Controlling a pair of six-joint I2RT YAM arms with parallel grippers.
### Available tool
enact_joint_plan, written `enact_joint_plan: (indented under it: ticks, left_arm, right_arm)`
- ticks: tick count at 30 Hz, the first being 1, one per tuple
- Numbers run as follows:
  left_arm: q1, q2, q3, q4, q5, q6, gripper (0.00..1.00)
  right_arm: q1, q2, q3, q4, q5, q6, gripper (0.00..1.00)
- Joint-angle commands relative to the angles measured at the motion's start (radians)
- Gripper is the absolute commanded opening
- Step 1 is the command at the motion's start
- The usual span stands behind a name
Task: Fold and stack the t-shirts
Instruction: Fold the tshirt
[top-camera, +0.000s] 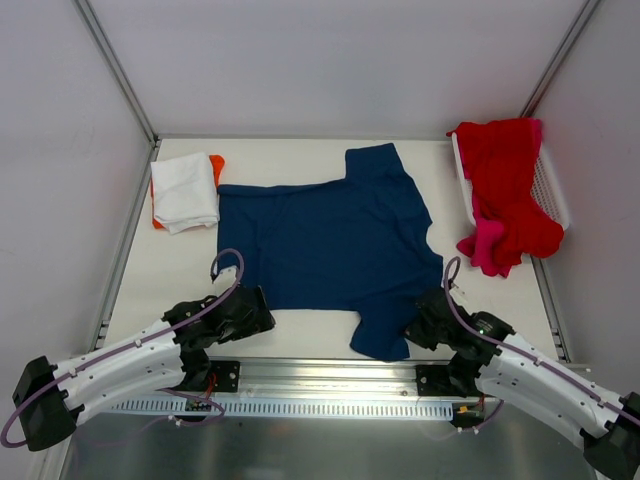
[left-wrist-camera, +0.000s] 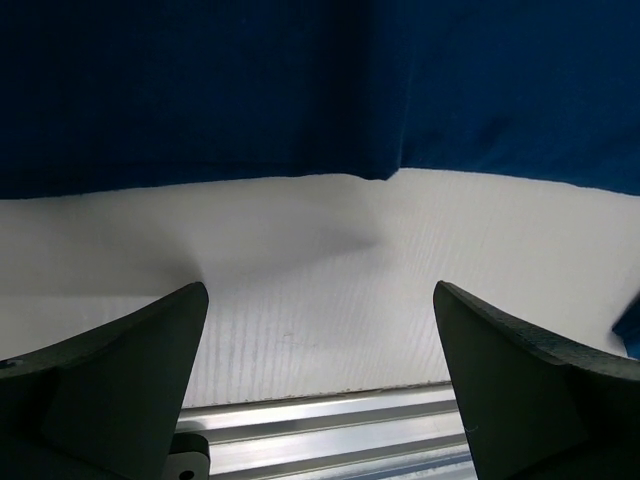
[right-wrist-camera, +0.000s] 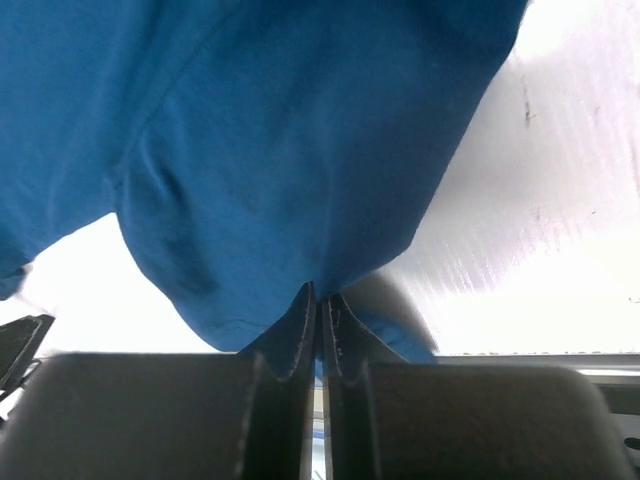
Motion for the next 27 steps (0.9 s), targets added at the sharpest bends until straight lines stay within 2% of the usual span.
enact_joint_plan:
  ticks: [1,5,12,17,22,26,27]
  left_arm:
    - [-0.009,-0.015,0.003,-0.101,-0.095,-0.072,0.99]
    - [-0.007,0.0,0.024,-0.142,-0.218,-0.153,0.99]
    - [-0.007,0.068,0.058,-0.188,-0.336,-0.242,0.99]
    - [-0.006,0.033,0.06,-0.264,-0.407,-0.337,0.99]
    - [-0.006,-0.061,0.011,-0.271,-0.464,-0.413,0.99]
    - [-0.006,-0.015,0.02,-0.268,-0.473,-0.434,0.96]
    - [-0.006,0.014,0.026,-0.268,-0.471,-0.44,0.9]
  right_arm:
    - [0.005,-0.044,-0.009,-0.045,0.053,0.01,0.01]
    - [0.003,-0.101,-0.035,-0.025,0.062,0.003,0.0]
    - [0.003,-0.154,-0.069,0.015,0.053,-0.031,0.01]
    - [0.003,-0.182,-0.084,0.019,0.059,-0.053,0.01]
    - [0.003,-0.2,-0.107,0.033,0.061,-0.059,0.01]
    - [0.003,-0.2,-0.113,0.039,0.059,-0.059,0.0]
    - [0.003,-0.2,-0.113,0.041,0.061,-0.059,0.01]
